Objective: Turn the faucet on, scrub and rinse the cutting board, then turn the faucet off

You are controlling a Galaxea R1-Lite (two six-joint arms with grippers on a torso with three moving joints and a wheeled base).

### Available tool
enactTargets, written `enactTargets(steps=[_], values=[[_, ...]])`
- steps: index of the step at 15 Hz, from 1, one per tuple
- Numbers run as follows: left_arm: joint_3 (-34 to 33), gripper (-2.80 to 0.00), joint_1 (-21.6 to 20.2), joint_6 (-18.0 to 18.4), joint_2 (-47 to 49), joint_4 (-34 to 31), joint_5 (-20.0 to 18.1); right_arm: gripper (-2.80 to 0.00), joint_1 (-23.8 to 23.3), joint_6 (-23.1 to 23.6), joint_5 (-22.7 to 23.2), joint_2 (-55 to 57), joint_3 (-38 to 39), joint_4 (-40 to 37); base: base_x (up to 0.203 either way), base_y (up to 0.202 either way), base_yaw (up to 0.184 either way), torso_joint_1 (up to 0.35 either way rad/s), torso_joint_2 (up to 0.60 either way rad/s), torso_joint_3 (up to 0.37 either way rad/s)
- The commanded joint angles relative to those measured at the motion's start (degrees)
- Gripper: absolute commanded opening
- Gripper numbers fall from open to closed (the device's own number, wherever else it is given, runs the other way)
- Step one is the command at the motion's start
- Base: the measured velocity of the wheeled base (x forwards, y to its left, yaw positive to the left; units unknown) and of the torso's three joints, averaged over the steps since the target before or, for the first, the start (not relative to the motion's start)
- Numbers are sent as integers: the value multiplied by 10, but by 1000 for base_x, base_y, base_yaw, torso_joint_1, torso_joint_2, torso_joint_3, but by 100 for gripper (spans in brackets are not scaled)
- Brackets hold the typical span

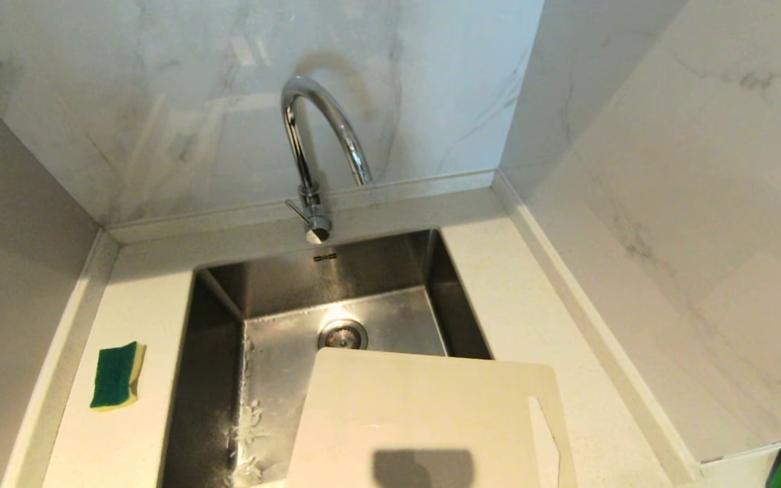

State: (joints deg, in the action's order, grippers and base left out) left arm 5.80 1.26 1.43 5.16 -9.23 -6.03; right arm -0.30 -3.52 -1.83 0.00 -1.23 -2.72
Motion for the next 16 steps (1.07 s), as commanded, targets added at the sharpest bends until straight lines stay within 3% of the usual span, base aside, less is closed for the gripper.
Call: enactTargets(steps=[1, 3, 7, 9, 12, 14, 16], values=[[-13, -280, -1, -3, -48, 30, 0, -280, 0, 0, 0, 0, 0, 0, 0, 0, 0, 0, 0, 0], [-22, -280, -1, -17, -48, 46, 1, -280, 0, -1, 0, 0, 0, 0, 0, 0, 0, 0, 0, 0], [-33, -280, -1, -90, -48, 67, 25, -280, 0, 0, 0, 0, 0, 0, 0, 0, 0, 0, 0, 0], [-33, -280, -2, -52, -48, 67, 54, -280, 0, 0, 0, 0, 0, 0, 0, 0, 0, 0, 0, 0], [-57, -280, -2, 51, -48, 97, 54, -280, 0, 0, 0, 0, 0, 0, 0, 0, 0, 0, 0, 0], [-58, -280, -2, 58, -48, 93, 37, -280, 0, 0, 0, 0, 0, 0, 0, 0, 0, 0, 0, 0], [-58, -280, -2, 23, -48, 93, 39, -280, 0, 0, 0, 0, 0, 0, 0, 0, 0, 0, 0, 0]])
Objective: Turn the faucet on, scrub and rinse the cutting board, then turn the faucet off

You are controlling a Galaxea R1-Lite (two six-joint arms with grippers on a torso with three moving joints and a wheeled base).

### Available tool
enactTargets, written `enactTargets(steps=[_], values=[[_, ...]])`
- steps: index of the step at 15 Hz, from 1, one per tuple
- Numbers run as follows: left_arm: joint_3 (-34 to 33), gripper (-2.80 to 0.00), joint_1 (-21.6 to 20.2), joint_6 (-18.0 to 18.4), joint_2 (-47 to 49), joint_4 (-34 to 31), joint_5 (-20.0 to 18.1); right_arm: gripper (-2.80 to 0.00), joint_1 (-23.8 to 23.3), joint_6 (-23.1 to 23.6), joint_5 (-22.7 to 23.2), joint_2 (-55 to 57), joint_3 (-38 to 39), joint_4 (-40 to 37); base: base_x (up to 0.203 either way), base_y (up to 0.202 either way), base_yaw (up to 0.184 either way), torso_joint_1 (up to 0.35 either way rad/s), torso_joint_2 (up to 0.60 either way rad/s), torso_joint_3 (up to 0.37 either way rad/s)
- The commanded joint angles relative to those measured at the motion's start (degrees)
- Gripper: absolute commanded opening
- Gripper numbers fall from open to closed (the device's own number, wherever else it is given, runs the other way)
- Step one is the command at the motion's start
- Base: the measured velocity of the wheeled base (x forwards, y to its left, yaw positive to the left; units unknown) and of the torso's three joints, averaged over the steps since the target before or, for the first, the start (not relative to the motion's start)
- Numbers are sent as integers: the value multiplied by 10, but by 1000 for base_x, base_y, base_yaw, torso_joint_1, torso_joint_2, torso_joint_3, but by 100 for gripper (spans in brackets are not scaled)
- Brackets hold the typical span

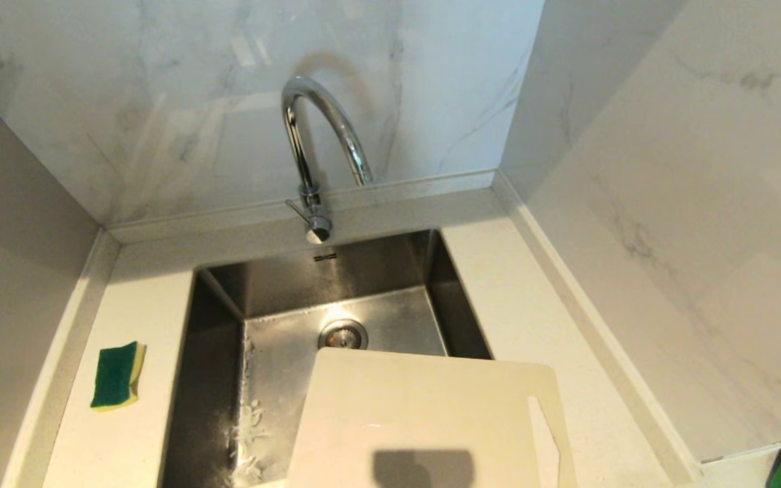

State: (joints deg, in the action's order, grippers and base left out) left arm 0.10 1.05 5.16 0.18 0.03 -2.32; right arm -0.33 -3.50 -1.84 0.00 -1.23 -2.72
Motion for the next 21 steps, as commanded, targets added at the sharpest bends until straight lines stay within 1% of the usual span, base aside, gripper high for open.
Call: enactTargets(steps=[1, 2, 21], values=[[-1, -280, 0, -34, 2, 1, 8, -280, 0, 0, 0, 0, 0, 0, 0, 0, 0, 0, 0, 0], [-1, -280, 0, -49, 2, 1, 20, -280, 0, 0, 0, 0, 0, 0, 0, 0, 0, 0, 0, 0], [-1, -280, 0, -50, 2, 2, 22, -280, 0, 0, 0, 0, 0, 0, 0, 0, 0, 0, 0, 0]])
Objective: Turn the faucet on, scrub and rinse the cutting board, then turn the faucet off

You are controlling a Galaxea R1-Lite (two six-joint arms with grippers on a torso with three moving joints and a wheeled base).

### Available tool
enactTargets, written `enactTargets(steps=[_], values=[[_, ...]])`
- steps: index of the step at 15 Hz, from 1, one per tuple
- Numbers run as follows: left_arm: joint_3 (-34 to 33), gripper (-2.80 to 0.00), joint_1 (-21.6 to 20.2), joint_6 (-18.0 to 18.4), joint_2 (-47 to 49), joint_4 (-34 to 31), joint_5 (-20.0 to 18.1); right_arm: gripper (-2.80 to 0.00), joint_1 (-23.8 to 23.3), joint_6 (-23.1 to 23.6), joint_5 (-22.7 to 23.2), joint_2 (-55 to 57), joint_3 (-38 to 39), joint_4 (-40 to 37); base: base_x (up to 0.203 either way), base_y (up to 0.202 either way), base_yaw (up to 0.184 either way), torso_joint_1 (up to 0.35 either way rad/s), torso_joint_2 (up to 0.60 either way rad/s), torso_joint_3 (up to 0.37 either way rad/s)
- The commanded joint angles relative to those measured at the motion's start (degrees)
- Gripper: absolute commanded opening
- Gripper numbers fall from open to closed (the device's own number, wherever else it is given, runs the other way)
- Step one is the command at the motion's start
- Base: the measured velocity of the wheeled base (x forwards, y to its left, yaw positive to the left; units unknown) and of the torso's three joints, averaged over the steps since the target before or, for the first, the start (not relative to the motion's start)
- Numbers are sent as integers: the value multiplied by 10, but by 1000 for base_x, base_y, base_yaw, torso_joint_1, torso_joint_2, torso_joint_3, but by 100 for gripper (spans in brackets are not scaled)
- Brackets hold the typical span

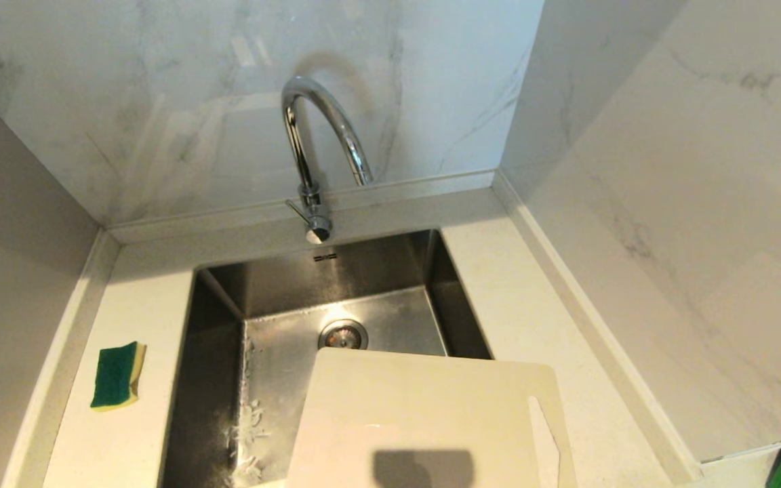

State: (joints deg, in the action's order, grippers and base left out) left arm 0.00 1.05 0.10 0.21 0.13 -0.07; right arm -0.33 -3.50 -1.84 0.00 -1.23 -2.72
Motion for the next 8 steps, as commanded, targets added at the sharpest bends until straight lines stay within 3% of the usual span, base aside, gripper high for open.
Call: enactTargets(steps=[1, 8], values=[[0, -280, 0, 0, 1, 0, 0, -280, 1, 0, 0, 0, 0, 0, 0, 0, 0, 0, 0, 0], [0, -280, 0, 0, 1, 0, 0, -280, 0, 0, -1, 0, 0, 0, 0, 0, 0, 0, 0, 0]])
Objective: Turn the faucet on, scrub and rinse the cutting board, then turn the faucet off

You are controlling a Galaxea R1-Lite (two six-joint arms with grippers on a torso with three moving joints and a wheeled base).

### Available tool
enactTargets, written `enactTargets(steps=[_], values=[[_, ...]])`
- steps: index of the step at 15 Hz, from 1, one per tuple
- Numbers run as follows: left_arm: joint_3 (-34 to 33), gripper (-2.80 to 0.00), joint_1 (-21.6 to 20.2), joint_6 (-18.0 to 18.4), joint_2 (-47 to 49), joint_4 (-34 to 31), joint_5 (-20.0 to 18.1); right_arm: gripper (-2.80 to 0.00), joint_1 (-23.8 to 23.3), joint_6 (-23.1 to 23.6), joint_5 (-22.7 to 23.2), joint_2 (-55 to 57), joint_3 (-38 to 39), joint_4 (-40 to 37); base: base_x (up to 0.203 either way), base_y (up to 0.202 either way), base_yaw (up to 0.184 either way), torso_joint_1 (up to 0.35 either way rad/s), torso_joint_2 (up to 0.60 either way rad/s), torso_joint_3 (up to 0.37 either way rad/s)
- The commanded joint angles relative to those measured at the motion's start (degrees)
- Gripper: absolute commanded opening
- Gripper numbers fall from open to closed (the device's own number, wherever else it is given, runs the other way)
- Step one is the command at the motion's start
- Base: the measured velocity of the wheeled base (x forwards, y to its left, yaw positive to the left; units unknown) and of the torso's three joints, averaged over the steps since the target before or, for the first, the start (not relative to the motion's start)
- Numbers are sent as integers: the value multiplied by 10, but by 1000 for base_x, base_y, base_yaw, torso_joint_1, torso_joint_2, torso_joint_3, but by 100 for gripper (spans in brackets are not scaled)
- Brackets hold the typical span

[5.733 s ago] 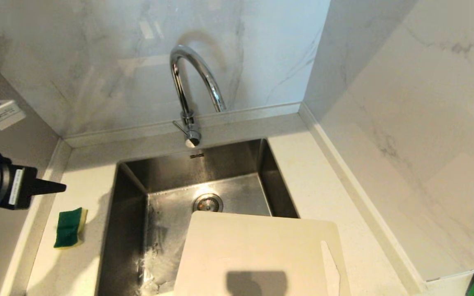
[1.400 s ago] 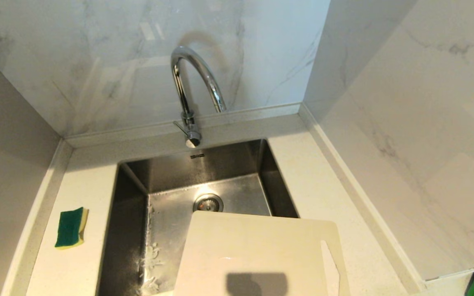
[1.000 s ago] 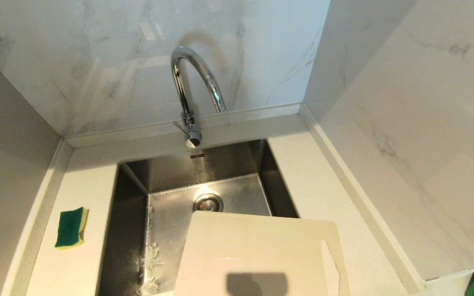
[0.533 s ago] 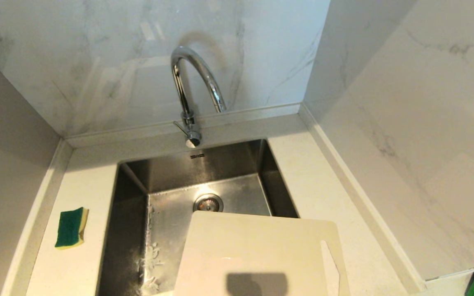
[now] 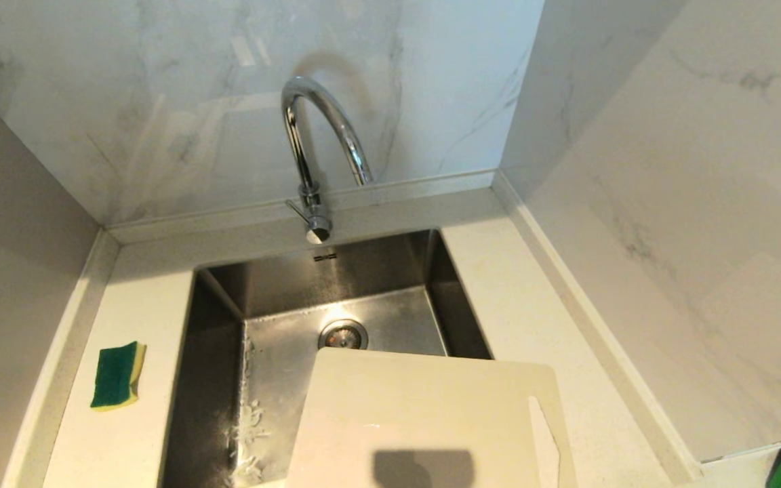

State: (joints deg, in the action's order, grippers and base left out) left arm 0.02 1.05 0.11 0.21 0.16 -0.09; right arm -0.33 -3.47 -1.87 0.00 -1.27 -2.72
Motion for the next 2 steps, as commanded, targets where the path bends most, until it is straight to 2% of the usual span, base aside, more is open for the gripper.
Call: enactTargets(steps=[1, 2], values=[[0, -280, 0, 0, 1, 0, 0, -280, 0, 0, 0, 0, 0, 0, 0, 0, 0, 0, 0, 0], [0, -280, 0, 0, 1, 0, 0, -280, 0, 0, -1, 0, 0, 1, 0, 0, 0, 0, 0, 0]])
